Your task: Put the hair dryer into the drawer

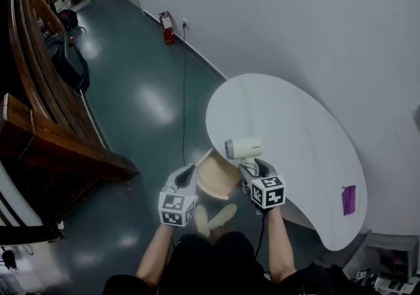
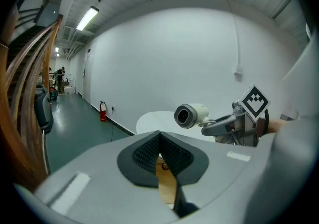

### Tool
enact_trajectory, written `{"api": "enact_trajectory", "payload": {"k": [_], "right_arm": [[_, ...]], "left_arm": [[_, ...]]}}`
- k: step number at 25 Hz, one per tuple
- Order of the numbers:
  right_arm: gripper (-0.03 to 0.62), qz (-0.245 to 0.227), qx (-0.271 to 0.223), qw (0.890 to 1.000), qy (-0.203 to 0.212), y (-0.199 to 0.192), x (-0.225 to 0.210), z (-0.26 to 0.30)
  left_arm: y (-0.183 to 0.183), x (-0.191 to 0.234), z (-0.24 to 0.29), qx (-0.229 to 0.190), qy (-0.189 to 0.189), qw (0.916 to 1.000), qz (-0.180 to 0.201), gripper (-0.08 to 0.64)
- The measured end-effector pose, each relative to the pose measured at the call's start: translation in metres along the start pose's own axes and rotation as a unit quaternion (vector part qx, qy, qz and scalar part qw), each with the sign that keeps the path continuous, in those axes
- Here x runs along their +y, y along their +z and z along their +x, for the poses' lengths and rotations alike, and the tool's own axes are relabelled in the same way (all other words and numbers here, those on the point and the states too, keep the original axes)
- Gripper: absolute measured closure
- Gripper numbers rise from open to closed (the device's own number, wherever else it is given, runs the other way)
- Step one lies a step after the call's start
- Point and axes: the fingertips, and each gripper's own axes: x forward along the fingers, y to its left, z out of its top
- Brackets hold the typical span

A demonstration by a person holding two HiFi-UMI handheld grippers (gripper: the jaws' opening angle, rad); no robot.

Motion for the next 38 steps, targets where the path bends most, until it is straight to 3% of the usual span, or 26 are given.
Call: {"api": "enact_trajectory", "payload": {"k": [9,23,38], "right_arm": [[0.365,-0.035,0.027,0.998,0.046,-0.009,0.047,0.037],[0.365,-0.074,0.092,0.988,0.104,-0.061,0.055,0.081],[0.365,-0.091,0.159,0.975,0.125,-0.131,0.057,0.13]], "left_arm": [[-0.032,0.033,-0.017,0.014,0.034,0.9989,-0.029,0.555],[-0.083,0.033,0.006,0.032,0.063,0.9949,-0.071,0.555],[-0.153,0.052,0.017,0.068,0.073,0.9893,-0.106,0.555]]}}
